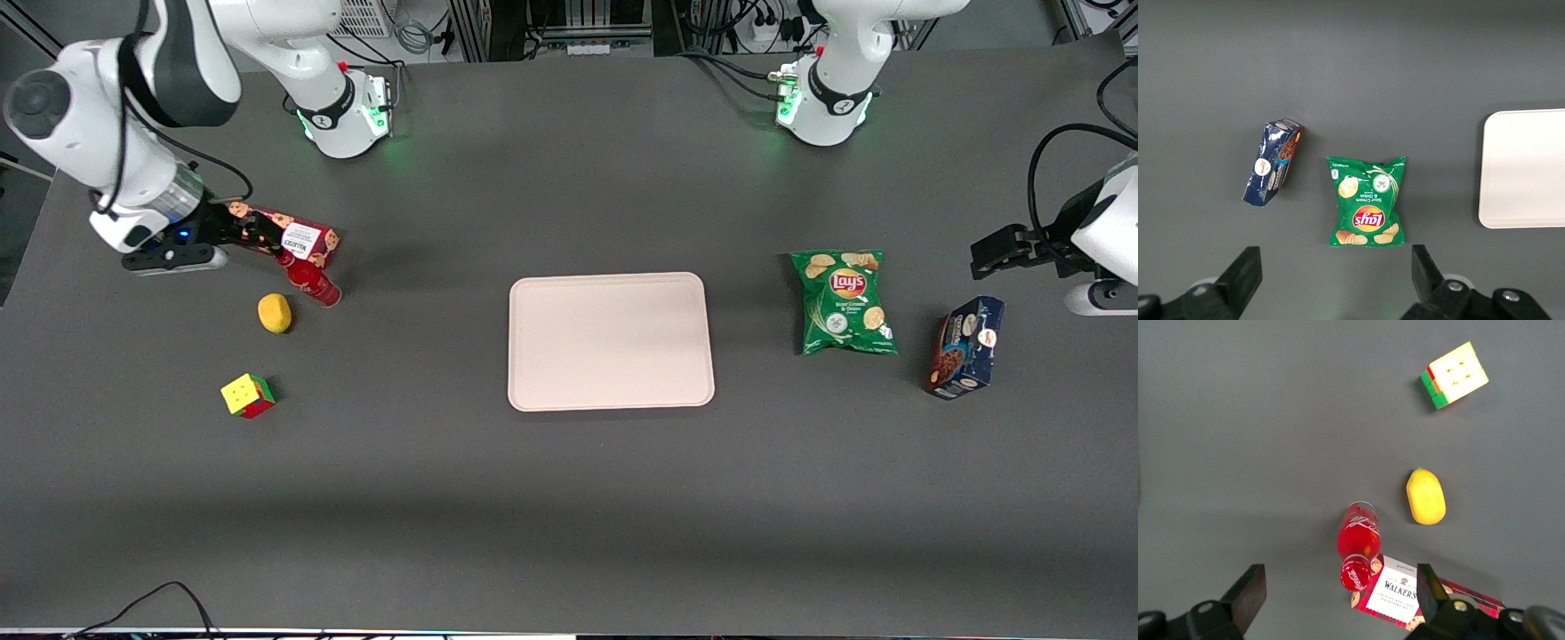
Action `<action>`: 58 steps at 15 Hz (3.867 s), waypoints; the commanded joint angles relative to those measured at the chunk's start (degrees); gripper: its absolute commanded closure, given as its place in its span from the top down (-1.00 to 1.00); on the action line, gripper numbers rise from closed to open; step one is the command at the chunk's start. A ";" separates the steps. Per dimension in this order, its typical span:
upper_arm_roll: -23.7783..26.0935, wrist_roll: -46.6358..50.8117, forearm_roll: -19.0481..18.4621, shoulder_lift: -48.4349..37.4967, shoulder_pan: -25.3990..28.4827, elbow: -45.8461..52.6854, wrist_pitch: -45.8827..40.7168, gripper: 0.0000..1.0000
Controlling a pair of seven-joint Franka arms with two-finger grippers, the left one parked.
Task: Place coke bottle on tray
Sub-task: 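Lower the open right gripper around the bottle's neck and close it, then lift the red bottle and carry it toward the pink tray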
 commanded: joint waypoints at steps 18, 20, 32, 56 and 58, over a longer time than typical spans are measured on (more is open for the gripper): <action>0.88 -2.88 -1.97 3.83 -1.77 -13.07 16.62 1.00; 0.88 -2.88 -2.05 3.92 -1.77 -13.25 16.62 1.00; 0.88 -2.88 -2.41 4.27 -1.77 -13.60 16.54 -0.19; 17.21 15.02 1.46 14.01 -0.54 41.13 -24.42 -1.00; 20.29 19.86 1.37 18.58 0.07 47.89 -26.87 -1.00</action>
